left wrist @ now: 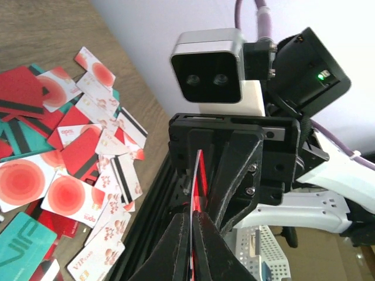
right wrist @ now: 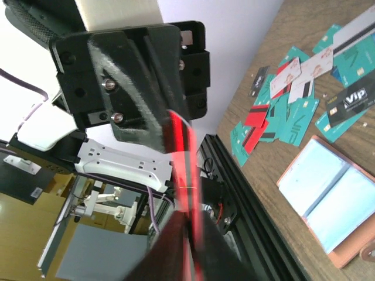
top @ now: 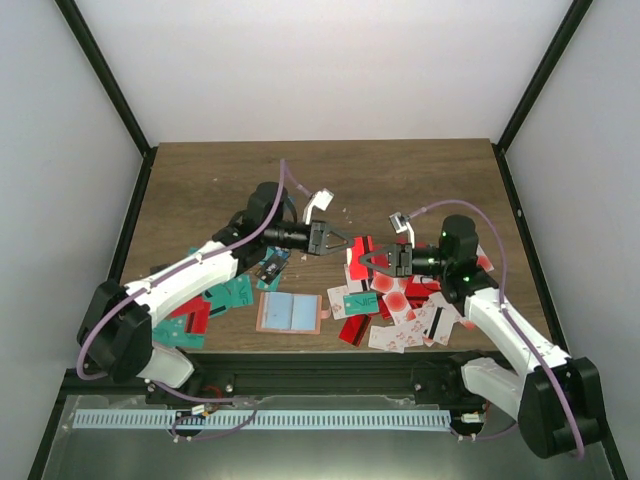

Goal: Put the credit cards into the card holder

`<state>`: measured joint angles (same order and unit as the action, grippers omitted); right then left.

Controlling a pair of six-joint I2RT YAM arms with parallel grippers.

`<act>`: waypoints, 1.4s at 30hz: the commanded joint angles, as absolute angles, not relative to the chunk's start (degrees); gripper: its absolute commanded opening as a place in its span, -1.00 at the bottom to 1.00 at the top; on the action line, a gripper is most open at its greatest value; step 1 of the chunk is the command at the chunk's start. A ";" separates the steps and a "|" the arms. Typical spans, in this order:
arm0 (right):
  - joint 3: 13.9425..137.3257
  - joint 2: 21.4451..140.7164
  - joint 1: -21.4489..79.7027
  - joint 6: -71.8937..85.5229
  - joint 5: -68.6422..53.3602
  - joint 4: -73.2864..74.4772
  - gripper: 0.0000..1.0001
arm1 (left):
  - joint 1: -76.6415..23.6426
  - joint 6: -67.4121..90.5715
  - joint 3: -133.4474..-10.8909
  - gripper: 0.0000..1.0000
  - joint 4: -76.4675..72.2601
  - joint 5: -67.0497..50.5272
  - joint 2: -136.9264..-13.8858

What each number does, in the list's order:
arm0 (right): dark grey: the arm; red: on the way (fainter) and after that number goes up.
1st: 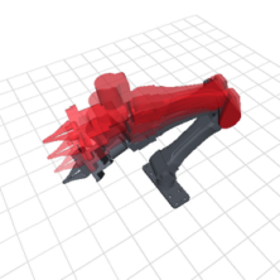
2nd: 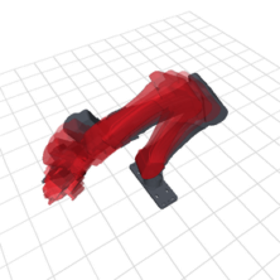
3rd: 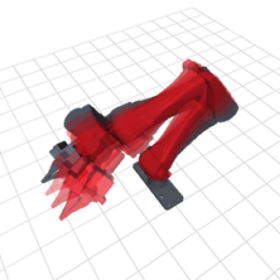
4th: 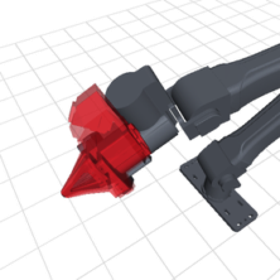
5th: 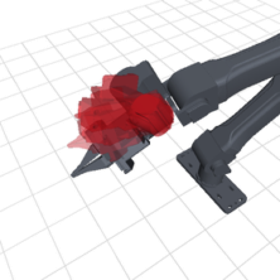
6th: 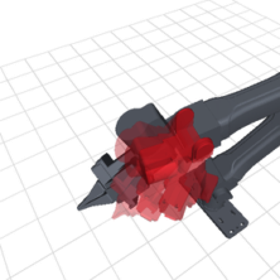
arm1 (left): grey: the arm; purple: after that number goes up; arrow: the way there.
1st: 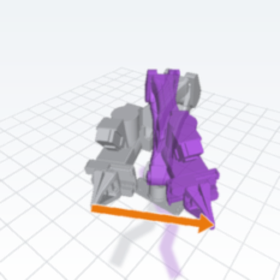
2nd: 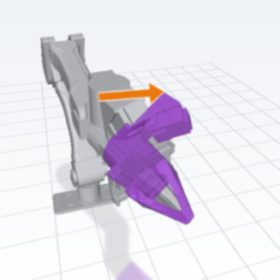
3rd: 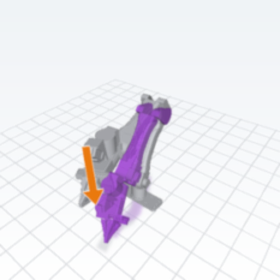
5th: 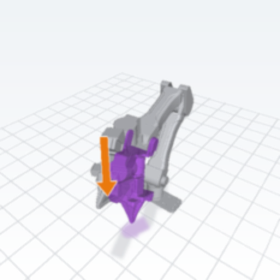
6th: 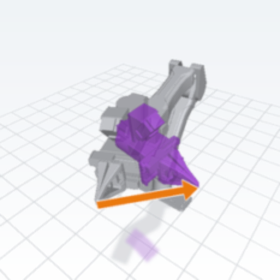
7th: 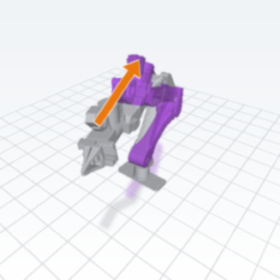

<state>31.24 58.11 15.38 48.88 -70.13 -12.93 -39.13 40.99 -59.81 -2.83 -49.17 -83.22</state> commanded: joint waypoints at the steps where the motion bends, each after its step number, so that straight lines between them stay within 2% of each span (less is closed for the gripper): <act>1: 34.06 57.99 16.29 48.84 -71.62 -13.13 -0.60 | -39.48 43.97 -59.45 -0.92 -10.22 -53.67 -81.73; 3: 35.75 58.26 16.27 45.76 -70.87 -8.56 0.02 | -39.20 43.67 -59.46 -0.92 -9.54 -53.19 -81.04; 4: 36.71 58.35 16.34 43.72 -70.39 -5.85 0.14 | -39.00 43.79 -59.31 -0.92 -9.50 -53.14 -80.77; 6: 37.63 58.23 16.34 41.39 -70.08 -2.58 0.17 | -38.57 44.11 -59.00 -0.92 -9.50 -53.53 -80.11; 10: 37.19 57.80 16.30 40.80 -70.74 -1.83 -0.05 | -38.32 43.96 -58.41 -0.92 -8.86 -54.10 -79.10; 14: 37.00 57.18 16.33 41.12 -71.84 -2.28 -0.46 | -38.31 42.58 -58.27 -0.92 -6.43 -53.57 -78.29; 20: 36.92 56.95 16.28 41.28 -73.88 -2.64 -0.97 | -38.29 42.71 -58.18 -0.92 -6.45 -53.22 -78.30; 23: 36.70 56.95 16.39 41.46 -73.61 -2.38 -0.99 | -38.32 42.61 -58.22 -0.92 -5.84 -52.82 -78.47; 24: 36.61 57.07 16.37 41.54 -72.90 -1.93 -0.99 | -38.28 42.42 -58.26 -0.85 -5.08 -52.07 -78.44; 27: 36.04 57.58 17.41 42.26 -68.86 -0.41 -0.99 | -38.00 38.85 -59.19 -0.08 2.79 -46.97 -78.13; 28: 35.72 57.94 18.20 42.83 -67.43 -0.40 -0.99 | -37.86 37.43 -59.23 0.10 5.80 -44.55 -77.74; 30: 35.41 58.96 21.08 43.75 -63.88 -0.54 -0.99 | -37.30 35.12 -59.39 0.26 13.13 -38.47 -76.79; 33: 34.92 61.07 26.15 45.95 -57.18 -1.19 -0.99 | -36.05 31.85 -59.35 0.31 25.74 -27.73 -75.47; 36: 34.21 64.55 31.41 48.57 -52.22 -3.22 -0.99 | -33.80 30.16 -58.21 0.27 37.35 -17.34 -74.76; 42: 36.43 74.84 38.98 49.03 -48.36 -4.22 -0.99 | -30.03 29.92 -50.78 0.26 44.44 -10.17 -70.76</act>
